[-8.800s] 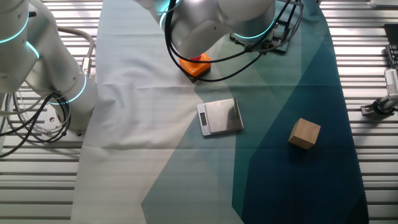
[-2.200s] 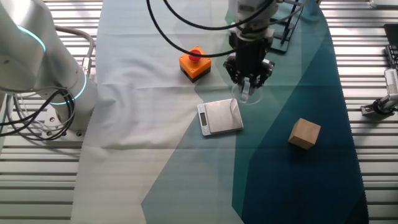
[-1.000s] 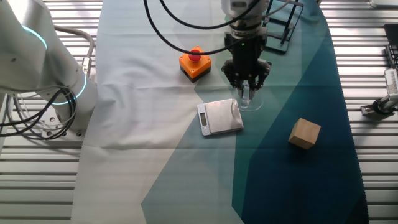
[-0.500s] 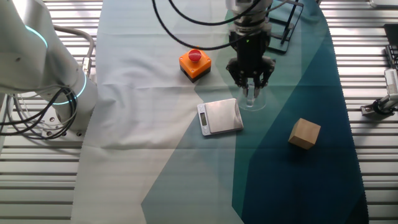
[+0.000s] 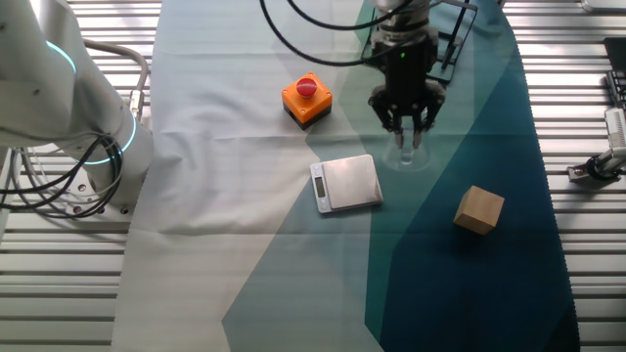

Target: Take the cup off the cup rack

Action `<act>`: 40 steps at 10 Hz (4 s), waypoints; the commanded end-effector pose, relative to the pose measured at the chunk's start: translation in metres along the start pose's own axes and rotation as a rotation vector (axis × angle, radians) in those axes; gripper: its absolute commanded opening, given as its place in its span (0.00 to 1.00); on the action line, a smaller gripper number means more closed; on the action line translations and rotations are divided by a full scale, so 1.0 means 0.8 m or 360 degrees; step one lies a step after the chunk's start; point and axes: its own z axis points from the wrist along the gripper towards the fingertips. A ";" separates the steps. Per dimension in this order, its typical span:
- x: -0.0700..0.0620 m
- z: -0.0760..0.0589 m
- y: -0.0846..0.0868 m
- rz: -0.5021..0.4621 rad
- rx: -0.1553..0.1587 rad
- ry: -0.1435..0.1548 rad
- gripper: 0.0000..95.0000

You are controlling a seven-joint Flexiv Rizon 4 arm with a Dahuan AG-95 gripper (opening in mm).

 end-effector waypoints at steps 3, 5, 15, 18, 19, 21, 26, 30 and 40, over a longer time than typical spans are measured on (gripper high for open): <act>-0.003 0.001 -0.004 -0.0074 0.0098 0.0054 0.00; -0.004 0.001 -0.005 -0.0077 0.0097 0.0057 0.00; -0.012 0.002 -0.005 -0.0110 0.0153 0.0163 0.00; -0.016 0.002 -0.006 -0.0129 0.0163 0.0184 0.00; -0.019 0.002 -0.006 -0.0128 0.0162 0.0183 0.00; -0.024 0.002 -0.006 -0.0129 0.0160 0.0191 0.00; -0.027 0.002 -0.006 -0.0128 0.0163 0.0197 0.00; -0.029 0.003 -0.006 -0.0132 0.0167 0.0203 0.00; -0.036 0.003 -0.006 -0.0138 0.0165 0.0210 0.20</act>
